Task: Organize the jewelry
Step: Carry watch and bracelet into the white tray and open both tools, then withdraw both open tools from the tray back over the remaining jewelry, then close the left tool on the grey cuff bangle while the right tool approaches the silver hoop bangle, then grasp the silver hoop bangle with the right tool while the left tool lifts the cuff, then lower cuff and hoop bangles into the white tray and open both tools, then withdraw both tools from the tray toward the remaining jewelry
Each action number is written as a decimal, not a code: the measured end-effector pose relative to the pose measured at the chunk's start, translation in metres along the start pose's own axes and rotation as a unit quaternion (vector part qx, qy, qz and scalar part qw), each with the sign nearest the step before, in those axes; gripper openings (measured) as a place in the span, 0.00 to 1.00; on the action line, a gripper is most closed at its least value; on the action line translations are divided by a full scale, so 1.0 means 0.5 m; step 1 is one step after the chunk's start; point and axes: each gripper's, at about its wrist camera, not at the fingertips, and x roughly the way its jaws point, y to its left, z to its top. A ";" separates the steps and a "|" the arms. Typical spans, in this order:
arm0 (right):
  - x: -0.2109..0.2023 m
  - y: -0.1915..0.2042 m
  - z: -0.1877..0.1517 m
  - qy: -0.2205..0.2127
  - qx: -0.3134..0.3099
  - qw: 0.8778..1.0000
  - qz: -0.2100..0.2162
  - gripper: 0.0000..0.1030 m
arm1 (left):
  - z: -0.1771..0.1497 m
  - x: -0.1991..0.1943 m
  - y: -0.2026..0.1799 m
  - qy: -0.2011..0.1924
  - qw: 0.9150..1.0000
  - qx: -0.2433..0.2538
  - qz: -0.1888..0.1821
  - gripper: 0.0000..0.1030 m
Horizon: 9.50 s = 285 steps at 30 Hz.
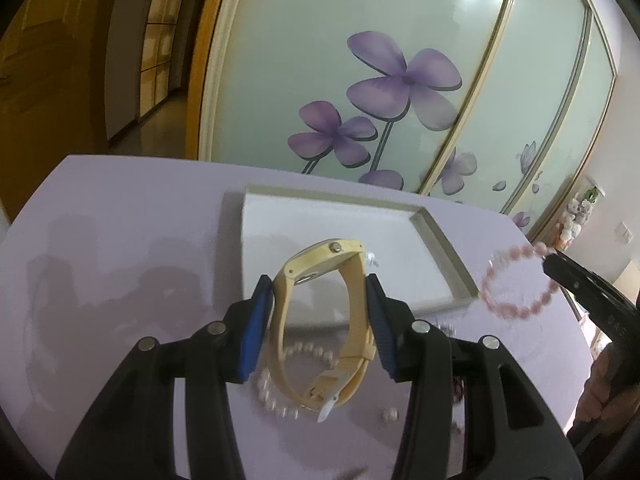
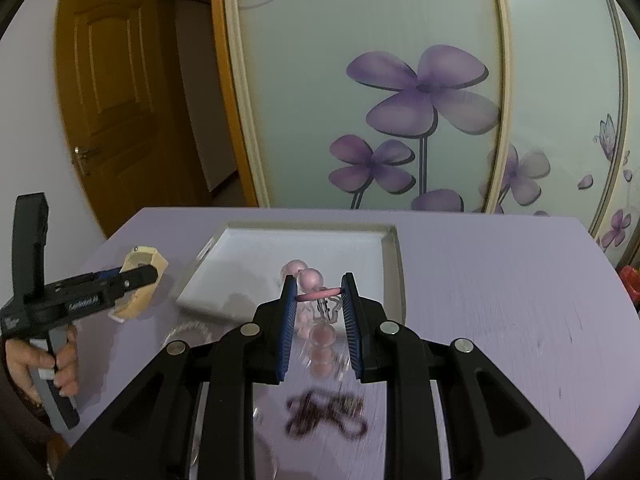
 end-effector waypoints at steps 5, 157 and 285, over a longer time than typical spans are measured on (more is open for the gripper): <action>0.130 -0.025 0.044 0.023 0.006 1.000 0.003 0.23 | 0.049 0.083 -0.013 0.010 1.000 0.014 -0.006 0.45; -0.005 0.162 -0.309 0.142 -0.031 0.989 -0.020 0.71 | -0.225 -0.130 0.069 0.023 0.990 0.021 0.138 0.65; 0.012 -0.003 -0.093 0.012 -0.016 1.000 0.010 0.82 | -0.120 0.046 0.034 0.050 0.997 0.015 0.055 0.84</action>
